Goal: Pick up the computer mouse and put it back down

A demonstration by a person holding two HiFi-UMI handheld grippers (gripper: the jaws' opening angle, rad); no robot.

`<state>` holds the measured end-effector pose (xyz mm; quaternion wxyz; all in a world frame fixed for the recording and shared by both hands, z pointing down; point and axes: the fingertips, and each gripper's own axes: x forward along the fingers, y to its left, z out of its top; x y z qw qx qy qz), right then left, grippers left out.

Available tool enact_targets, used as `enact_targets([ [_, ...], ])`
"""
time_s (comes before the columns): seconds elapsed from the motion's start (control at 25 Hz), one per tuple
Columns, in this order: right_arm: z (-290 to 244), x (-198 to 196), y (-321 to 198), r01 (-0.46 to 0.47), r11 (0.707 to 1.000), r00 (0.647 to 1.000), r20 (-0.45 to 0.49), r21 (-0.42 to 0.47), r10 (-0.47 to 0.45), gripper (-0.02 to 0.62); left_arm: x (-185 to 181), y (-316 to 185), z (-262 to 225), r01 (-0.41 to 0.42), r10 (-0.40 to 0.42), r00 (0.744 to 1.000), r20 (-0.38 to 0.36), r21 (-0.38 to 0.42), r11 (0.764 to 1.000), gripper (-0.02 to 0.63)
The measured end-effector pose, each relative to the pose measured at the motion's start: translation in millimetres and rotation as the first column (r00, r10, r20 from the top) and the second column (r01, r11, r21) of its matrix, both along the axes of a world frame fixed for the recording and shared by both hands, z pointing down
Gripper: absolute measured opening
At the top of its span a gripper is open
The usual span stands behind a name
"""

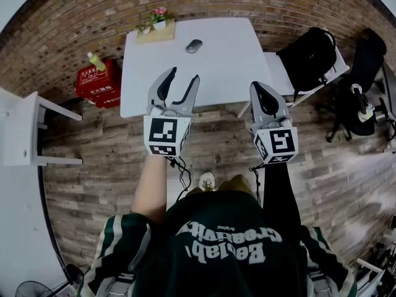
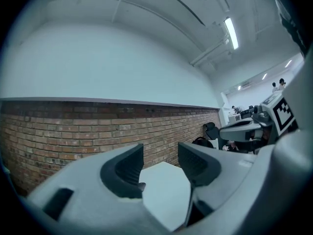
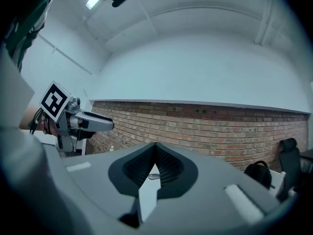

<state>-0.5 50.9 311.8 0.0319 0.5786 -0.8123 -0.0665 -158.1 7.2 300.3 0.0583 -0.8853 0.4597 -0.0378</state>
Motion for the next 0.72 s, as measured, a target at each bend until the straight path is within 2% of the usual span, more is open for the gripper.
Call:
enact_targets([
  [0.36, -3.3, 13.5, -38.9, -0.022, 1.0, 0.999, 0.041, 0.006, 0.022, 0.014, 9.4, -35.1, 5.5, -0.012, 0.012, 1.0, -0.005, -0.023, 1.0, 0.234],
  [0.72, -2.0, 23.0, -97.8, 0.016, 1.0, 0.998, 0.063, 0.023, -0.017, 0.014, 20.3, -82.2, 17.2, 0.015, -0.015, 1.0, 0.006, -0.03, 0.999, 0.239],
])
